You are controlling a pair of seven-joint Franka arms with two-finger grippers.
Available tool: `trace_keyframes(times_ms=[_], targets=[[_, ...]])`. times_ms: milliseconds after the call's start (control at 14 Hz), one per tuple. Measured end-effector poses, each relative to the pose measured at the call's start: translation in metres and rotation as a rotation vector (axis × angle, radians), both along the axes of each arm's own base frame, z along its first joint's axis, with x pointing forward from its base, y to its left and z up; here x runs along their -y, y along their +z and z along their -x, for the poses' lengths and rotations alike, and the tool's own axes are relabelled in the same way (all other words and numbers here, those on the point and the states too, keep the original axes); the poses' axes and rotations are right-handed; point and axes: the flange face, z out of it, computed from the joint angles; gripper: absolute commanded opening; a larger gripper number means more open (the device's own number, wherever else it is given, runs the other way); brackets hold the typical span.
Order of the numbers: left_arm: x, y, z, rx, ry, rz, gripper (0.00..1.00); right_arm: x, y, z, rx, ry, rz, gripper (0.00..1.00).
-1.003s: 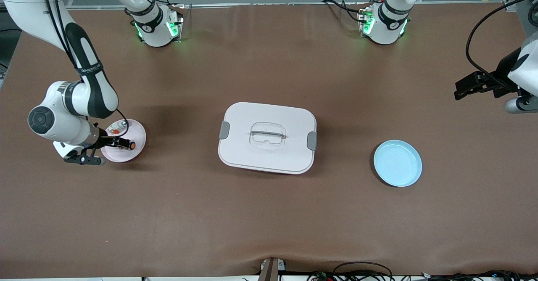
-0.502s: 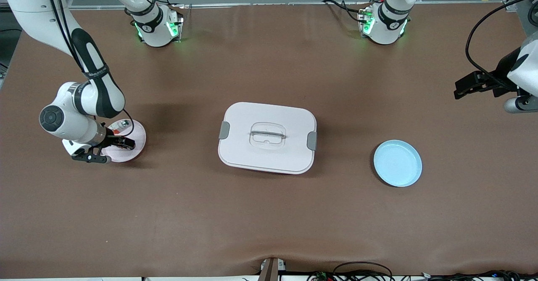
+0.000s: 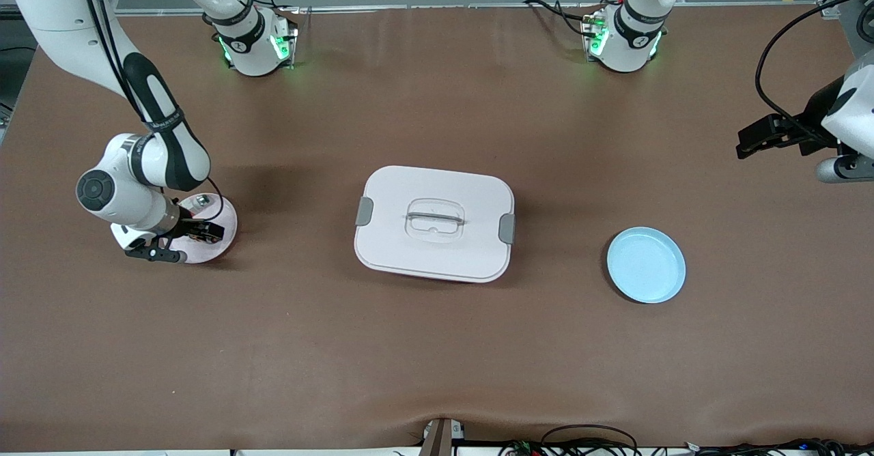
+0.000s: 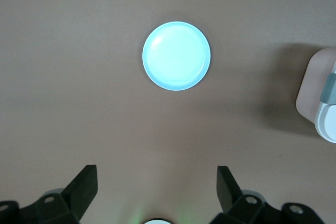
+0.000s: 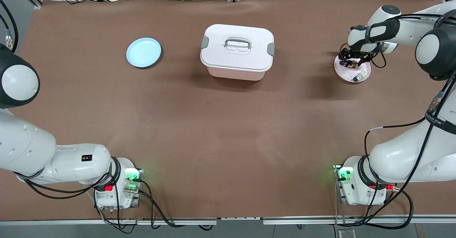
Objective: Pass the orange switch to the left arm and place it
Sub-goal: 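Close the right gripper on the orange-black switch, then lift the switch over the box with the right gripper while the left gripper approaches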
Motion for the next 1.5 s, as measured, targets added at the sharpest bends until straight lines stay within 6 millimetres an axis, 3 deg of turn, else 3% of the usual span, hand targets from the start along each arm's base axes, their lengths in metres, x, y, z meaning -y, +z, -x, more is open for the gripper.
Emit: trace_keyframes(times_ms=[215,287,358,788,931,1075,1505], targets=[[0.000,0.000,0.000,0.000,0.000,0.000,1.00,-0.001,-0.004,0.003,-0.001,-0.001,-0.001,0.49],[0.000,0.000,0.000,0.000,0.001,0.000,1.00,-0.001,-0.004,0.003,0.000,-0.001,-0.001,0.36],[-0.001,0.000,0.000,-0.001,0.002,0.000,1.00,-0.001,-0.002,0.002,0.003,-0.002,-0.001,0.30],[-0.003,-0.005,-0.003,-0.009,0.006,0.001,1.00,-0.002,-0.001,0.003,-0.019,-0.001,-0.006,0.28],[-0.003,-0.009,-0.005,-0.014,0.006,0.001,1.00,-0.003,0.010,0.003,-0.066,0.001,-0.017,0.28],[-0.002,-0.015,-0.009,-0.020,0.001,0.003,1.00,-0.007,0.042,-0.004,-0.111,0.008,-0.033,0.28],[0.009,-0.018,-0.012,-0.012,-0.013,0.027,1.00,-0.034,0.167,-0.025,-0.214,0.052,-0.062,0.28]])
